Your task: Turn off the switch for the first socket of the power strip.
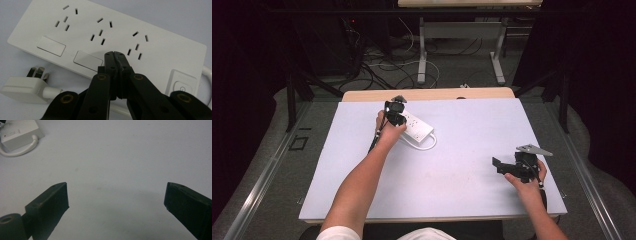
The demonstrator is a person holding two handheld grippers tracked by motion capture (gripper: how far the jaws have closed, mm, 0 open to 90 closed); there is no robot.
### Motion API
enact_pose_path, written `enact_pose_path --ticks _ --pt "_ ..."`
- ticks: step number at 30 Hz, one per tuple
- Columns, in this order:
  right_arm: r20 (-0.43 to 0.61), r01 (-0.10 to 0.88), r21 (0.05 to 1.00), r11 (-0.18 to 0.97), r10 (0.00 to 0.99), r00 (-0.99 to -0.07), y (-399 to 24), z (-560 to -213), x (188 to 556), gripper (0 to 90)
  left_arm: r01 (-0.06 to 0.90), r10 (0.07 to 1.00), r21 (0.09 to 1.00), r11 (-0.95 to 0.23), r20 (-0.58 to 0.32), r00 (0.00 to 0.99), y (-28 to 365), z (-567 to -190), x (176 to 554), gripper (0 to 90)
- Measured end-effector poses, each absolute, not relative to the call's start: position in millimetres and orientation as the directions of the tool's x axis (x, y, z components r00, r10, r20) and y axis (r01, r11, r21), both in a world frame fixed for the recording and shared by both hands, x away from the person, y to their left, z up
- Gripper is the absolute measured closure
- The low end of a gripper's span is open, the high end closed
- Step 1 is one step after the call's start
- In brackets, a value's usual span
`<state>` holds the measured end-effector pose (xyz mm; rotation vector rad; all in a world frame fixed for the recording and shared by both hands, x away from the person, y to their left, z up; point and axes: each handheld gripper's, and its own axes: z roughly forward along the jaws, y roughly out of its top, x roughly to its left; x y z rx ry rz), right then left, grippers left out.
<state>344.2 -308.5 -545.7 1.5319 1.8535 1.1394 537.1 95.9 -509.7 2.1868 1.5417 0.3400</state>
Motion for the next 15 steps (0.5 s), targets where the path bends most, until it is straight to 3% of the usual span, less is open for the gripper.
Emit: enact_pose_path --ticks 15 --pt "0.148 0.564 0.826 0.028 0.953 -0.264 -308.2 -545.7 344.1 4.8 0.825 0.934 0.489 -0.285 -0.052 0.353 96.0 -510.9 537.1 90.0"
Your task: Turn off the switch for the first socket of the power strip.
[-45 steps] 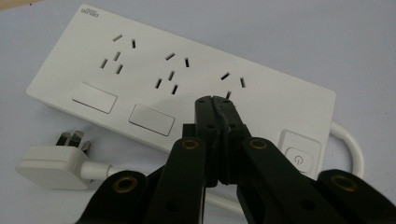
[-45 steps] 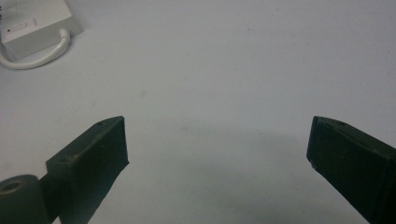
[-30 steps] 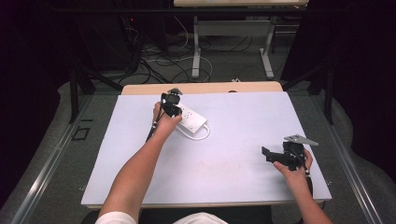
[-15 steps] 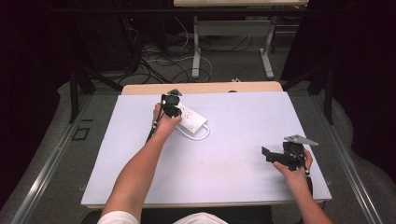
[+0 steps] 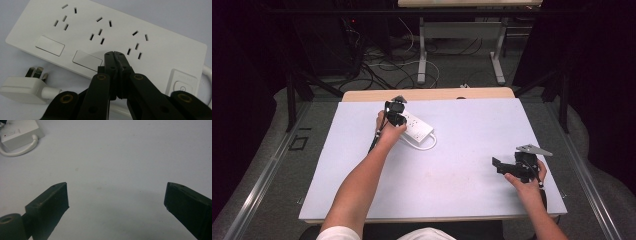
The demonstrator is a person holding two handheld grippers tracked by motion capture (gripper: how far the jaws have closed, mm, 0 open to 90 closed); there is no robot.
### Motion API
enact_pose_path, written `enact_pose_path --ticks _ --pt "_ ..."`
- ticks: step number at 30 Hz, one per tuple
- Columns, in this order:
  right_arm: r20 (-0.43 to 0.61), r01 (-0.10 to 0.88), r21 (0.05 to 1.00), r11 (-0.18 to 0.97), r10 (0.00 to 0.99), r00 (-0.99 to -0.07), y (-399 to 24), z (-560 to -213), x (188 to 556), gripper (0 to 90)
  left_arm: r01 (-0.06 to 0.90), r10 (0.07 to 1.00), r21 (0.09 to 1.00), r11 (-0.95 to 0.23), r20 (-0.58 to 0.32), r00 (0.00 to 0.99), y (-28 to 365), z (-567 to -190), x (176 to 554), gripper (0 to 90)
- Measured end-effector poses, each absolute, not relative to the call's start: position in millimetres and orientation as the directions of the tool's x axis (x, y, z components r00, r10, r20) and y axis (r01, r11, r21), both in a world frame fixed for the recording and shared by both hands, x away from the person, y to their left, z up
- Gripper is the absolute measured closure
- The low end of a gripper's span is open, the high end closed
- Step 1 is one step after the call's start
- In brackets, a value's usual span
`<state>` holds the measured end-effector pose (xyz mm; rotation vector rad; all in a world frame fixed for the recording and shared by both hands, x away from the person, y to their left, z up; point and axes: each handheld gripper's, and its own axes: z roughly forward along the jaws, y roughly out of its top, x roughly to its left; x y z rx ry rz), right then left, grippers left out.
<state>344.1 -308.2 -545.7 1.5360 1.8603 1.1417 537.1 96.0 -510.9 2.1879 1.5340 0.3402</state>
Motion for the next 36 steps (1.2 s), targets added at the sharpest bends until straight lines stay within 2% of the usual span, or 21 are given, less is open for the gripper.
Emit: enact_pose_path --ticks 36 --pt "0.155 0.568 0.823 0.022 0.953 -0.262 -307.7 -545.6 343.9 4.9 0.822 0.930 0.490 -0.290 -0.057 0.362 94.8 -511.2 535.6 90.0"
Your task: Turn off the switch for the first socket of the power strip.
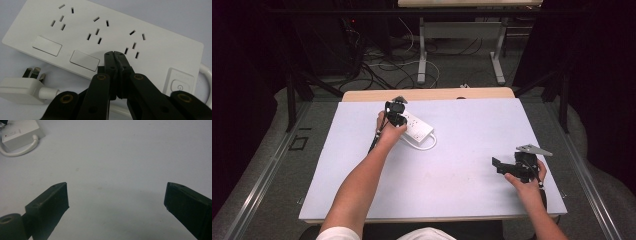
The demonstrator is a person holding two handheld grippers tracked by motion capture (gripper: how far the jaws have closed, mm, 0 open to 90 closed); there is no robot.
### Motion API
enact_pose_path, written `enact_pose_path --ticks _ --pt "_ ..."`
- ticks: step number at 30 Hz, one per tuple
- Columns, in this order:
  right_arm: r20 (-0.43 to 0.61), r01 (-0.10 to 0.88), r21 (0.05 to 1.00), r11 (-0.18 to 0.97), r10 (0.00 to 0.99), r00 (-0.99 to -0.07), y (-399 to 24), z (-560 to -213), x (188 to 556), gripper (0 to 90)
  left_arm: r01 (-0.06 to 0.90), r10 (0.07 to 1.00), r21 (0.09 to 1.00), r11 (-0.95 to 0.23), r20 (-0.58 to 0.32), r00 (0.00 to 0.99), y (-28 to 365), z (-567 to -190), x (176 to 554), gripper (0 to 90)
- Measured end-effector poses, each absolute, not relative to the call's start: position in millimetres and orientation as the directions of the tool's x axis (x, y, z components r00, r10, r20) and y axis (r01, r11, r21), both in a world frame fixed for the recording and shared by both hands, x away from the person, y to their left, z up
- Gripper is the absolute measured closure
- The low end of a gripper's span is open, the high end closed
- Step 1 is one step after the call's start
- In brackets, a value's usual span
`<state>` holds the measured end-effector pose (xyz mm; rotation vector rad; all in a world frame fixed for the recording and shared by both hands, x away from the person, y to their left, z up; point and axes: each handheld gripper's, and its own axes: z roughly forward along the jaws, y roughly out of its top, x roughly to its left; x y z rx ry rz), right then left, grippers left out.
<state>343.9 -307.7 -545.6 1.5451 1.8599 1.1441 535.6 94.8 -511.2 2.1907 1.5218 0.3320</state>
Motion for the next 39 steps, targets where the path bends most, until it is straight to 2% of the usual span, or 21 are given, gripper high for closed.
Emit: enact_pose_path --ticks 39 --pt "0.149 0.564 0.825 0.027 0.953 -0.263 -309.9 -545.6 343.9 5.1 0.808 0.930 0.521 -0.275 -0.069 0.361 100.5 -509.0 536.3 89.1"
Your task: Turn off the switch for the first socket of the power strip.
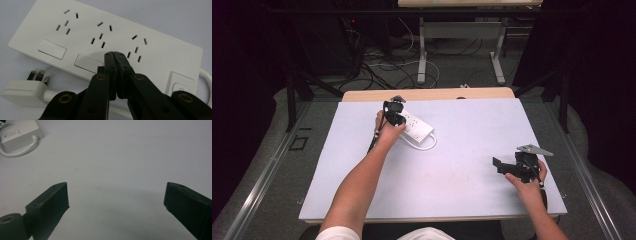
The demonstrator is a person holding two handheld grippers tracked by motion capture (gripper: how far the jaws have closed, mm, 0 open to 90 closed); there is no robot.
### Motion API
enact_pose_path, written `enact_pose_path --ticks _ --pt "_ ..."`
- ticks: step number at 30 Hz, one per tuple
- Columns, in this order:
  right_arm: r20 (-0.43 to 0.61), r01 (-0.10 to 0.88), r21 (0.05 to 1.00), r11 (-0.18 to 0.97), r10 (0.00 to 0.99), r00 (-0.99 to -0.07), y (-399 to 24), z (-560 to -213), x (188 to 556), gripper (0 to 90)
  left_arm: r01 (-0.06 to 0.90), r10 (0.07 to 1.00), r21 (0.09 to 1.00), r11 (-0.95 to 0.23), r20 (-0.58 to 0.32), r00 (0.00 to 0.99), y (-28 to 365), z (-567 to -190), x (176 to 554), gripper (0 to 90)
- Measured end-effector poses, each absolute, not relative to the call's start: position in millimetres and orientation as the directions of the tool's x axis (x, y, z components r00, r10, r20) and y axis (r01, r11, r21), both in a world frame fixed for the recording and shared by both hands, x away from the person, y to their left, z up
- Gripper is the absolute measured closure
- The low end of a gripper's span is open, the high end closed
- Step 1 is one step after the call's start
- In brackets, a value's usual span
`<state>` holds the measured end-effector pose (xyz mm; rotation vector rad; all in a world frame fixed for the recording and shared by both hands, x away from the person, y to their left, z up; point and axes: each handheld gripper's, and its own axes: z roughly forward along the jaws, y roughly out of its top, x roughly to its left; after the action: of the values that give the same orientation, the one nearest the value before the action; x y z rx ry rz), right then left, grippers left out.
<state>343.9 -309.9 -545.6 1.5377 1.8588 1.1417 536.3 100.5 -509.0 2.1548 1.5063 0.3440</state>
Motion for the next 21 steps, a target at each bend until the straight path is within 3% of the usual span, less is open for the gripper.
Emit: enact_pose_path --ticks 12,21 --pt "0.148 0.563 0.826 0.028 0.953 -0.265 -309.2 -545.4 343.1 5.3 0.790 0.919 0.545 -0.281 -0.083 0.384 101.2 -504.9 533.9 78.9" --pt "0.149 0.563 0.826 0.026 0.953 -0.263 -309.4 -545.2 343.0 5.3 0.744 0.908 0.602 -0.290 -0.074 0.413 99.3 -498.8 530.7 62.8"
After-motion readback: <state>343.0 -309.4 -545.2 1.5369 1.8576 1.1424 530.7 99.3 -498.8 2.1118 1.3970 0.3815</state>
